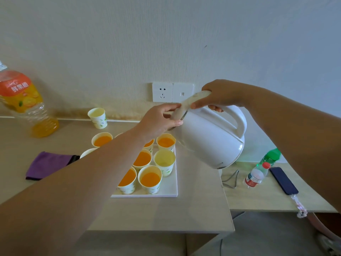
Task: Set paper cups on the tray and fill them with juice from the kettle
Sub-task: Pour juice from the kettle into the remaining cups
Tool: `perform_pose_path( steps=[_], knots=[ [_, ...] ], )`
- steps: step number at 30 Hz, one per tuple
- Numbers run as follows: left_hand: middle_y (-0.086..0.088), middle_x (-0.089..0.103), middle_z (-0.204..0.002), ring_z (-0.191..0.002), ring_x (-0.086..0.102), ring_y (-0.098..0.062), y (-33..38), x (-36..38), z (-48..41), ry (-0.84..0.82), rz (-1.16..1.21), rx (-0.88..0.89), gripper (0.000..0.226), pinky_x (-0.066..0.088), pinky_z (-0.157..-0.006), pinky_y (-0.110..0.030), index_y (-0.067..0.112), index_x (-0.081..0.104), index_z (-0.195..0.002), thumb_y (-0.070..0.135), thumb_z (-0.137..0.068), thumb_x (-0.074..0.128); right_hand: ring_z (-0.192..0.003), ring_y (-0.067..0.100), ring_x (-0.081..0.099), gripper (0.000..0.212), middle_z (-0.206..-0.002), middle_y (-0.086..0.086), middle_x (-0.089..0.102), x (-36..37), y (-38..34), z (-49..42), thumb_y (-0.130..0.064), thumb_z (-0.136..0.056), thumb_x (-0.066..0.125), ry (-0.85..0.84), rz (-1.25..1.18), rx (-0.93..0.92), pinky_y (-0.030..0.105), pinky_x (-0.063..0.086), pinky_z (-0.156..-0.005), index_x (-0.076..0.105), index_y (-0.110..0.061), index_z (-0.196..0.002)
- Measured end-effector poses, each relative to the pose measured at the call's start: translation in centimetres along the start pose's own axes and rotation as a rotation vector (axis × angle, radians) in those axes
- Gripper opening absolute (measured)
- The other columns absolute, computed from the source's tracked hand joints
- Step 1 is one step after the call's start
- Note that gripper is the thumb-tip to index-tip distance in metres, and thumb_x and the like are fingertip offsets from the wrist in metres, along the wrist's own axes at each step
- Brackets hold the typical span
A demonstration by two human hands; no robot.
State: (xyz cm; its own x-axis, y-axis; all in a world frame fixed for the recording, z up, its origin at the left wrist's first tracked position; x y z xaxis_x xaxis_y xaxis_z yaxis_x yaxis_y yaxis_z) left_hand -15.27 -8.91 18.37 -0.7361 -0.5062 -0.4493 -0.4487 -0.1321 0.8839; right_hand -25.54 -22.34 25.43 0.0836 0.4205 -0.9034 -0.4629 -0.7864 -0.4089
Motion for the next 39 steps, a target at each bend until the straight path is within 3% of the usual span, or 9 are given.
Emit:
perform_pose_path(
  steps=[3,6,11,20,29,32,39],
  knots=[
    [0.01,0.062,-0.125,-0.106,0.062,-0.008,0.0,-0.1,0.9,-0.006,0.028,-0.013,0.056,0.047,-0.074,-0.006,0.025,0.057,-0.132,0.018,-0.079,0.076,-0.046,0.011,0.051,0.04,-0.054,-0.003,0.058,0.0,-0.6,0.5,-0.054,-0.078,0.068,-0.012,0.028,-0.005,0.025,0.04,-0.06,0.058,-0.015,-0.077],
    [0.009,0.062,-0.126,-0.108,0.062,-0.009,-0.3,0.1,1.9,-0.017,0.025,-0.023,0.056,0.049,-0.093,-0.025,0.028,0.057,-0.13,0.022,-0.079,0.077,-0.048,0.011,0.052,0.043,-0.057,-0.001,0.059,0.4,-0.9,0.9,-0.056,-0.077,0.068,-0.028,0.046,-0.005,0.026,0.041,-0.061,0.06,-0.014,-0.08],
    [0.009,0.062,-0.126,-0.109,0.062,-0.009,-0.9,0.4,3.3,-0.018,0.049,-0.046,0.057,0.048,-0.098,-0.031,0.027,0.057,-0.131,0.022,-0.077,0.078,-0.046,0.012,0.051,0.044,-0.051,-0.004,0.057,1.3,-1.4,1.6,-0.056,-0.075,0.069,-0.039,0.058,-0.008,0.027,0.042,-0.061,0.06,-0.013,-0.078],
    [0.013,0.063,-0.122,-0.111,0.06,-0.009,-2.3,0.5,4.9,0.022,0.079,-0.103,0.058,0.047,-0.101,-0.038,0.031,0.06,-0.128,0.024,-0.074,0.081,-0.051,0.014,0.054,0.045,-0.053,-0.003,0.057,2.3,-3.0,2.6,-0.059,-0.075,0.067,-0.077,0.14,-0.005,0.026,0.038,-0.058,0.058,-0.015,-0.078],
    [0.004,0.065,-0.12,-0.108,0.064,-0.013,-3.1,0.9,6.1,-0.012,0.185,-0.135,0.053,0.051,-0.098,-0.04,0.031,0.059,-0.122,0.008,-0.078,0.076,-0.055,0.017,0.057,0.046,-0.047,-0.005,0.056,3.8,-4.0,2.3,-0.062,-0.074,0.067,-0.122,0.228,0.007,0.027,0.038,-0.058,0.054,-0.018,-0.075],
    [0.005,0.065,-0.118,-0.106,0.063,-0.01,-3.2,1.0,6.2,-0.004,0.211,-0.132,0.051,0.051,-0.097,-0.037,0.034,0.058,-0.118,0.006,-0.079,0.074,-0.056,0.018,0.058,0.045,-0.053,-0.002,0.059,4.0,-4.2,2.2,-0.063,-0.074,0.066,-0.134,0.258,0.008,0.028,0.039,-0.06,0.052,-0.02,-0.075],
    [0.0,0.063,-0.124,-0.11,0.062,-0.014,-3.2,1.0,6.2,-0.016,0.249,-0.147,0.055,0.053,-0.094,-0.034,0.022,0.057,-0.129,0.004,-0.08,0.074,-0.056,0.018,0.059,0.049,-0.06,0.002,0.063,3.7,-4.7,2.1,-0.063,-0.075,0.065,-0.132,0.309,0.018,0.027,0.04,-0.061,0.057,-0.014,-0.079]
  ],
)
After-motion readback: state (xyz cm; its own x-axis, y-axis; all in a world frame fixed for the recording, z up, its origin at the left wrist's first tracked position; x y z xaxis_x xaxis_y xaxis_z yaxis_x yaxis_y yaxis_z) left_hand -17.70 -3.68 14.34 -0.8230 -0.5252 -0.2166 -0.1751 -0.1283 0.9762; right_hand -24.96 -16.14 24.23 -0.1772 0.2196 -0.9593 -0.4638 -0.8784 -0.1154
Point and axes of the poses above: each hand's wrist, its own z-axis away from the middle knuckle, its own x-axis out of the palm, y = z × x, the point moved 6 cm from there along -z, towards the middle knuckle
